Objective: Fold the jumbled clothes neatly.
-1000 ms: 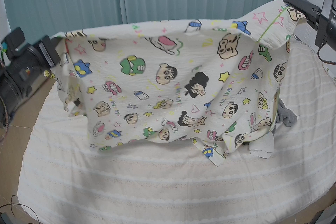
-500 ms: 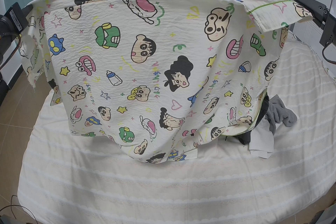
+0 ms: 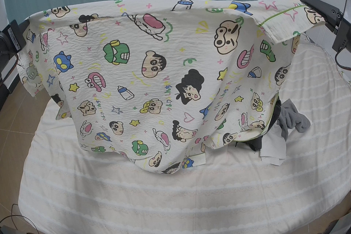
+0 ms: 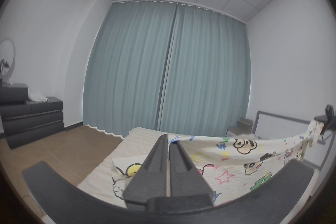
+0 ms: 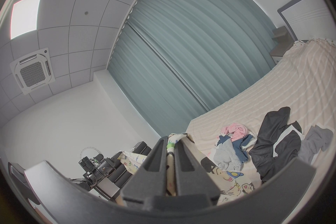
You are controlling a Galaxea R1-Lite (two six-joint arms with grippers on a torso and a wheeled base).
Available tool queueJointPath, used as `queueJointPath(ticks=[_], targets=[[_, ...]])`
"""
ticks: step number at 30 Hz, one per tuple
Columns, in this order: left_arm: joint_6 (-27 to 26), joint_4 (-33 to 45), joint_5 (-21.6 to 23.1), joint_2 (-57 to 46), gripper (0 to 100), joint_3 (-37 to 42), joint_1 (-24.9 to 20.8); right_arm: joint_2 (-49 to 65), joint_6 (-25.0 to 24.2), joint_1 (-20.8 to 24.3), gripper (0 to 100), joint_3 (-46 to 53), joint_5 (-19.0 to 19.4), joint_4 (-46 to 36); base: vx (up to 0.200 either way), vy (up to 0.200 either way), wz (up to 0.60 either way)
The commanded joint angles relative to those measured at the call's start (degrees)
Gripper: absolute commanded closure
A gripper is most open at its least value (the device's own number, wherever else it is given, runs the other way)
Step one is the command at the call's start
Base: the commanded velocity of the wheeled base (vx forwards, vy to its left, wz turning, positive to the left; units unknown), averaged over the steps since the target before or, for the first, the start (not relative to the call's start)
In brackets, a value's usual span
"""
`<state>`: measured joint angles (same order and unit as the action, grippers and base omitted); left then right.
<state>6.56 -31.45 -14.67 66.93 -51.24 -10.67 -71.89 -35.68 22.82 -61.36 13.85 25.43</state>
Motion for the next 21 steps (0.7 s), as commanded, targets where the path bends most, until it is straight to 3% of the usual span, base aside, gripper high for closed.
queueJointPath(ticks=[1,21], targets=[[-2.4,-0.3,0.2,-0.9,100,2.7,-0.1,-0.3,-0.4,0.0,100,0.0,0.1,-0.1,0.000,0.000,0.00],[-2.7,0.1,1.2,-1.6,100,3.0,-0.1,-0.3,-0.4,0.0,100,0.8,0.2,-0.1,0.000,0.190,0.00]])
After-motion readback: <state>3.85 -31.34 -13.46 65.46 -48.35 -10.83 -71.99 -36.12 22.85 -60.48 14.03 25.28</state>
